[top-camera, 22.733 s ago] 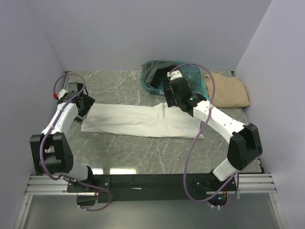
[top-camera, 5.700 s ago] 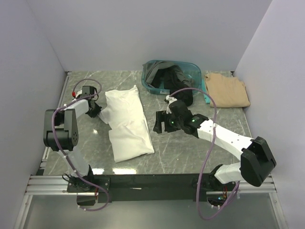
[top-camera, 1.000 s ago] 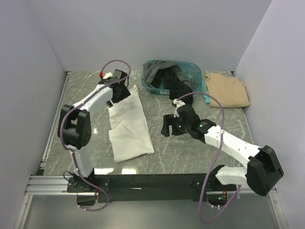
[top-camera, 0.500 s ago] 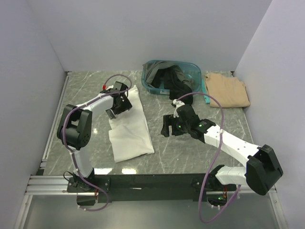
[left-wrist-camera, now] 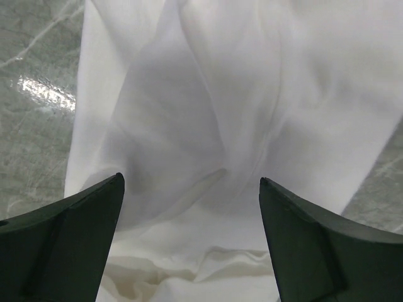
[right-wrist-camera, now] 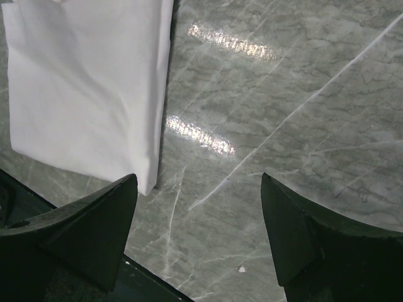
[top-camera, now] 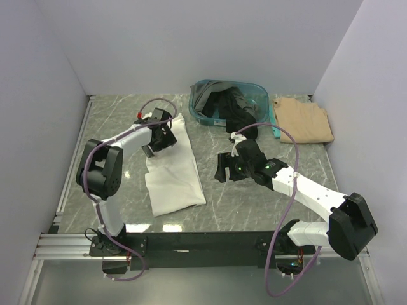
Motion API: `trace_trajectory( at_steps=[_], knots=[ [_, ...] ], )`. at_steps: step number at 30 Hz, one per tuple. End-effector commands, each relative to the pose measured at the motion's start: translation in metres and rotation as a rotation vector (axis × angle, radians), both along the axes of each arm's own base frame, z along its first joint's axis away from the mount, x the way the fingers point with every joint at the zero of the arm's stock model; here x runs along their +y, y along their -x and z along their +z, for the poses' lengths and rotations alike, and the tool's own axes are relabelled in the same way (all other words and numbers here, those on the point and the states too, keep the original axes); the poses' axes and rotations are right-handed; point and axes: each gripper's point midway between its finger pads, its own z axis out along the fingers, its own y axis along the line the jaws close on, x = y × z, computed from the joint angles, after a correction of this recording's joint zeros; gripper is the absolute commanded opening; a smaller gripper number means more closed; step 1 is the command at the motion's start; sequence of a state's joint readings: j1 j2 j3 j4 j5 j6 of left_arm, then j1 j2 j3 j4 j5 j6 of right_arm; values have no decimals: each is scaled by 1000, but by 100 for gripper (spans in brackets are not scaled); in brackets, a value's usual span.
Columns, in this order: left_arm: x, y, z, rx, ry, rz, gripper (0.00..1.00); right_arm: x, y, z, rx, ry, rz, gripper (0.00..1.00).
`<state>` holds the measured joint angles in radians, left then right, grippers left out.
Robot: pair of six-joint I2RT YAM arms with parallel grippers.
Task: Fold and stack the t-shirts
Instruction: Fold the tshirt
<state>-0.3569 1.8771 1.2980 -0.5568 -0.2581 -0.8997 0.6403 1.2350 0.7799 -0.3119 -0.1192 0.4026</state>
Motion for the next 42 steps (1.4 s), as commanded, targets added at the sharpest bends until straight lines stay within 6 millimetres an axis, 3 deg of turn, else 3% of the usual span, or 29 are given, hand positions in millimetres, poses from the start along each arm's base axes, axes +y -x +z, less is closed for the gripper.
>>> trace_trajectory(
  at_steps=[1, 7, 8, 9, 11, 13, 14, 15, 16, 17, 19, 20, 25, 26, 30, 32, 35, 39, 42],
  knots=[
    [-2, -17, 63, -149, -2, -7, 94, 0, -9, 17, -51, -22, -14, 85],
    [0, 8, 89, -186, -2, 6, 99, 3, -6, 27, -60, -61, -7, 85],
    [0, 21, 82, -159, -13, 0, 99, 5, -5, 28, -63, -73, 2, 85],
    [1, 29, 92, -179, -6, 4, 99, 6, -3, 26, -58, -75, 10, 85],
    [1, 52, 86, -160, -15, 12, 100, 12, 4, 28, -51, -108, 54, 85],
    [-2, 73, 96, -186, 27, 25, 99, 17, 10, 22, -35, -126, 89, 85],
    [-6, 94, 80, -141, 39, 3, 99, 23, 14, 23, -30, -154, 124, 86],
    [-9, 106, 85, -157, 76, -6, 99, 26, 20, 18, -15, -155, 152, 86],
    [-11, 118, 79, -138, 100, 4, 99, 30, 23, 16, -10, -158, 173, 86],
    [-11, 143, 59, -81, 98, -7, 99, 35, 25, 15, -16, -160, 193, 86],
    [-14, 168, 52, -62, 152, 14, 99, 47, 37, 8, -3, -144, 247, 86],
    [-13, 193, 30, 8, 163, -9, 99, 51, 41, 5, -1, -135, 265, 86],
    [-5, 244, 14, 73, 230, 17, 97, 69, 60, -22, 46, -67, 338, 84],
    [-16, 247, 22, 54, 306, -9, 96, 71, 63, -29, 57, -44, 343, 82],
    [-29, 271, 15, 95, 406, -47, 93, 71, 64, -44, 94, -15, 328, 79],
    [-24, 285, 3, 143, 392, -40, 88, 72, 67, -47, 105, -24, 330, 77],
    [-16, 295, -10, 188, 360, -16, 72, 73, 70, -54, 124, -21, 335, 75],
    [-3, 297, -10, 196, 292, 29, 58, 74, 73, -61, 143, -9, 343, 72],
    [0, 297, -10, 198, 271, 28, 54, 73, 76, -68, 158, 10, 353, 67]
  ],
)
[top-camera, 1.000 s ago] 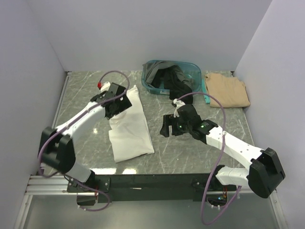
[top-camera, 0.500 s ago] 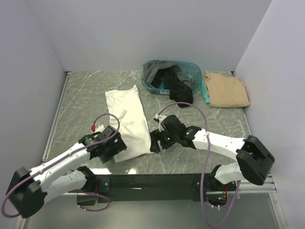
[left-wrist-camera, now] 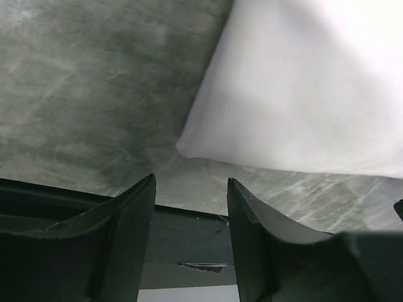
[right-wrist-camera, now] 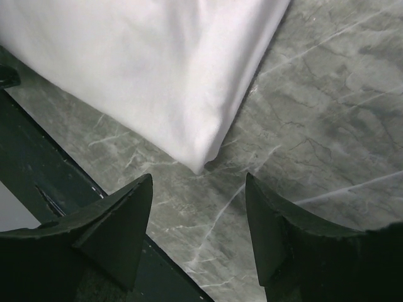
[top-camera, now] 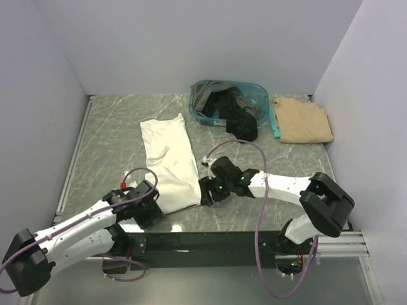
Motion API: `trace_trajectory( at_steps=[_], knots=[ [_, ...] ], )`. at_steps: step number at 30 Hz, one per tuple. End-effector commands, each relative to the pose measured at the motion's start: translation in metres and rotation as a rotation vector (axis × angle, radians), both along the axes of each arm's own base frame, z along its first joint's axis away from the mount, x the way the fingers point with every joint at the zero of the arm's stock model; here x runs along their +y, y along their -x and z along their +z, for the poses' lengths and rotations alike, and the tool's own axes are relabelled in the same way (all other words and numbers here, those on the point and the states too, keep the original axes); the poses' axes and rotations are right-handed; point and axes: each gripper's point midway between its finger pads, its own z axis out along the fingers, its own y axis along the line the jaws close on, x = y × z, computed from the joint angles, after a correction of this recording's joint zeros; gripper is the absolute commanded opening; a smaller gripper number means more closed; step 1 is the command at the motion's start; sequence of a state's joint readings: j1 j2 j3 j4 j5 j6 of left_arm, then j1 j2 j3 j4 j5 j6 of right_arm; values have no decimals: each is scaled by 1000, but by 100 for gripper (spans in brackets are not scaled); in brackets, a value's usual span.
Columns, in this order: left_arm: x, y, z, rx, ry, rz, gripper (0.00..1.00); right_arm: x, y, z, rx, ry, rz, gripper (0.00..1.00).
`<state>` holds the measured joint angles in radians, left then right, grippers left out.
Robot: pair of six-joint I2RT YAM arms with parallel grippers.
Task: Fold and stack the t-shirts
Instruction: Fold the tshirt
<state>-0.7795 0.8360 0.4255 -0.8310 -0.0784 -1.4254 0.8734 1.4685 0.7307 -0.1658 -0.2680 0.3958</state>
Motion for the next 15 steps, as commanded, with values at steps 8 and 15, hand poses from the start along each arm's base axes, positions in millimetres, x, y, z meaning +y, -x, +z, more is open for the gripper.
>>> trace_trajectory(
  at_steps=[8, 15],
  knots=[
    [3, -10, -13, 6, -71, 31, 45, 7, 6, -11, -3, 8, 34, 61],
    [3, -26, -10, -28, -136, 19, 43, 6, 6, -18, 1, 44, 44, 60]
  ],
)
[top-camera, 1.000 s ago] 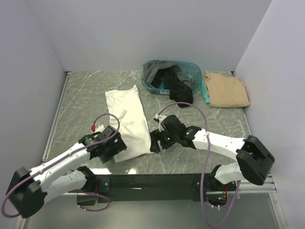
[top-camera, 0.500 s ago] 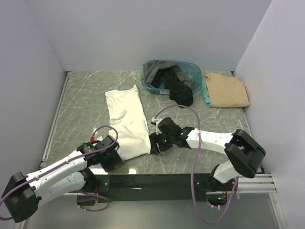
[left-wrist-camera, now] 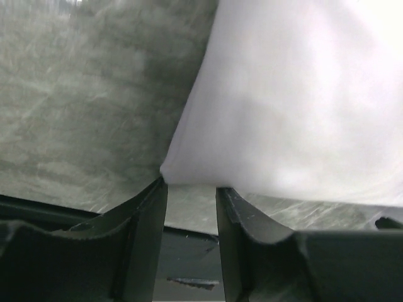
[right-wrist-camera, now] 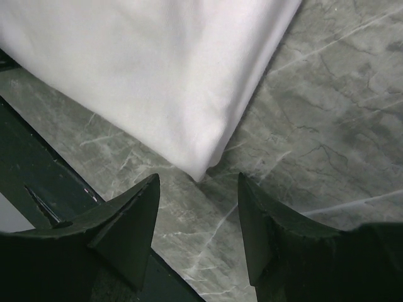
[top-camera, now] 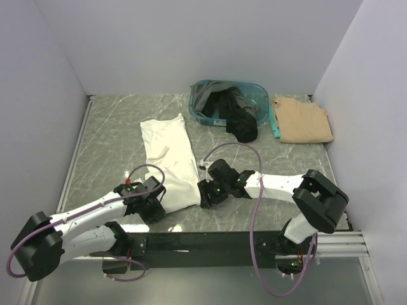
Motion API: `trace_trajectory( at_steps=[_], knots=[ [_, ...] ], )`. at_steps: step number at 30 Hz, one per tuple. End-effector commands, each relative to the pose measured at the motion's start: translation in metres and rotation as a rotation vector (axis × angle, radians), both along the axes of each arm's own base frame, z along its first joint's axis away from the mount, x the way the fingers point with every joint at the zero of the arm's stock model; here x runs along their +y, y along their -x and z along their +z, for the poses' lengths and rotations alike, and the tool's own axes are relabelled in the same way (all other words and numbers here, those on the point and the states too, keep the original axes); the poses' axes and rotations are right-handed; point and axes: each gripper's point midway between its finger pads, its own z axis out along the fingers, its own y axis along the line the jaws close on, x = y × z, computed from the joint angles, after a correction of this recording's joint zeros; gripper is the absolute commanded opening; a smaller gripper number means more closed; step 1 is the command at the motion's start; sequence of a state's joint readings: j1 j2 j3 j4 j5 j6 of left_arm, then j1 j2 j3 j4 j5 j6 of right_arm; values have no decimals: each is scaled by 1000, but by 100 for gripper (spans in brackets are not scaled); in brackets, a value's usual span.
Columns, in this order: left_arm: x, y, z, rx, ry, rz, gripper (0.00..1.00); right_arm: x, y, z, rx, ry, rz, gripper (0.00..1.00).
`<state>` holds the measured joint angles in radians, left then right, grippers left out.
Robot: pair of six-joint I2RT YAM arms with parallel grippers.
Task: Fold and stack the t-shirts
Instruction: Fold the tshirt
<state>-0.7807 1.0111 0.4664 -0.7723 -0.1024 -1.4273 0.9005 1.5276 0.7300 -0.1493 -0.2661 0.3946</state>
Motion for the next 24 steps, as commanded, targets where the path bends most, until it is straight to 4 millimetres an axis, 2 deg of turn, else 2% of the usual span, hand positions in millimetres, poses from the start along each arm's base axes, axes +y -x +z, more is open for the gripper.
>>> trace_trajectory(
  at_steps=[1, 6, 8, 9, 12, 13, 19, 24],
  knots=[
    [10, -16, 0, -66, -81, 7, 42, 3, -1, -3, -24, 9, 23, 59],
    [10, -20, -3, -75, -102, -10, 40, 4, -6, -6, -33, 25, 17, 58],
    [12, -19, -9, -63, -117, -12, 35, 7, -8, -7, -34, 26, 18, 57],
    [11, -18, -10, -58, -113, -18, 31, 8, -10, -7, -38, 24, 17, 56],
    [10, -18, -12, -50, -113, -21, 11, 12, -13, -5, -39, 21, 21, 46],
    [10, -17, -11, -48, -112, -24, 1, 12, -12, -5, -35, 23, 24, 35],
    [7, -19, 2, -74, -89, -48, 1, 13, -1, 5, -2, -5, 51, 0],
    [8, -7, 24, -80, -44, -61, 1, -6, 16, 21, 8, -6, 60, 0]
  ],
)
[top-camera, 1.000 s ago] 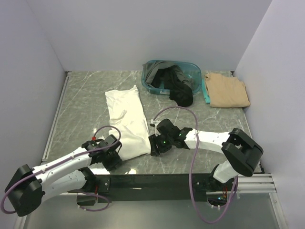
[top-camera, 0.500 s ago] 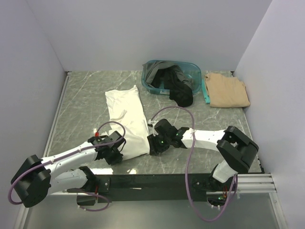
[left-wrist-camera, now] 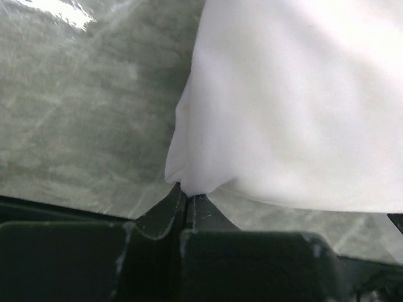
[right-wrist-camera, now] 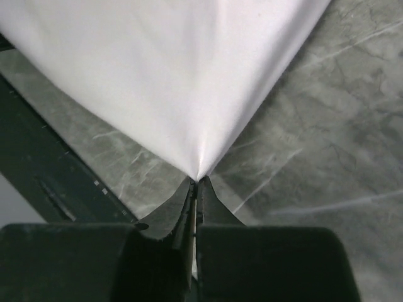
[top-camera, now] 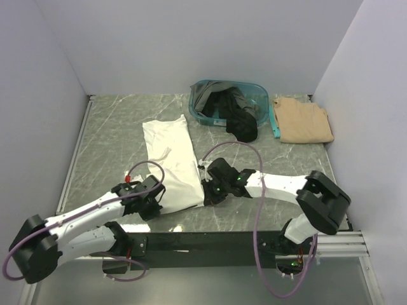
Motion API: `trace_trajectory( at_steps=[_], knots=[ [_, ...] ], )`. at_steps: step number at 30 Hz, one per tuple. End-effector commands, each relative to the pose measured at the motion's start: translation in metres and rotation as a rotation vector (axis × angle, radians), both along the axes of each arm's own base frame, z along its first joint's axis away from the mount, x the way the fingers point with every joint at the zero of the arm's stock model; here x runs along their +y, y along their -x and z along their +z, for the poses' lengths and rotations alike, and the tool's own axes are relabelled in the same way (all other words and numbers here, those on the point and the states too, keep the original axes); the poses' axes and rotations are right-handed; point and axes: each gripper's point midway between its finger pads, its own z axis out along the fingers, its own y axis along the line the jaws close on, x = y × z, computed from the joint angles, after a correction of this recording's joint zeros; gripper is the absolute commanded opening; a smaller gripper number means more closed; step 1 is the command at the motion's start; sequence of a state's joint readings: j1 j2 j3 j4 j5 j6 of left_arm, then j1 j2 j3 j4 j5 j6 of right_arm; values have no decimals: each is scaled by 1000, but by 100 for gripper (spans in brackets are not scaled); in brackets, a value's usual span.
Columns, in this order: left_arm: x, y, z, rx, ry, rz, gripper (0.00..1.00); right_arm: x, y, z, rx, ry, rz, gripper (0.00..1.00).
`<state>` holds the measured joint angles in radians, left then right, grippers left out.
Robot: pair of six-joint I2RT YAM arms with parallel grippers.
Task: Fold and stack the t-shirts
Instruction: Fold the tshirt
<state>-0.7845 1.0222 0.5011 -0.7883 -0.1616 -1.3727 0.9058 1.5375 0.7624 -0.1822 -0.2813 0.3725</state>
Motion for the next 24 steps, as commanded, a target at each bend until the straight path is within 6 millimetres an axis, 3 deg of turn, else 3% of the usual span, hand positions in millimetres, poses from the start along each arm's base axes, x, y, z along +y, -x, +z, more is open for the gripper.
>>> trace_trajectory(
  at_steps=[1, 5, 8, 14, 19, 24],
  knots=[
    [2, 6, 20, -26, 20, -29, 1, -12, 20, 18, 14, -13, 37, 0],
    [-6, 13, 39, -42, 101, -24, 1, -19, 44, 26, 67, -31, 86, 0],
    [-16, 6, 60, -101, 153, -28, 1, -22, 44, 39, 42, -38, 80, 0],
    [-9, -30, 103, -279, 107, 54, 1, -10, 9, 83, -80, -83, -12, 0],
    [-8, -66, 136, -414, 39, 78, 1, -3, -20, 103, -89, -141, -87, 0],
    [-4, -96, 138, -406, -53, 45, 1, 3, -51, 135, -154, -200, -137, 0]
  ],
)
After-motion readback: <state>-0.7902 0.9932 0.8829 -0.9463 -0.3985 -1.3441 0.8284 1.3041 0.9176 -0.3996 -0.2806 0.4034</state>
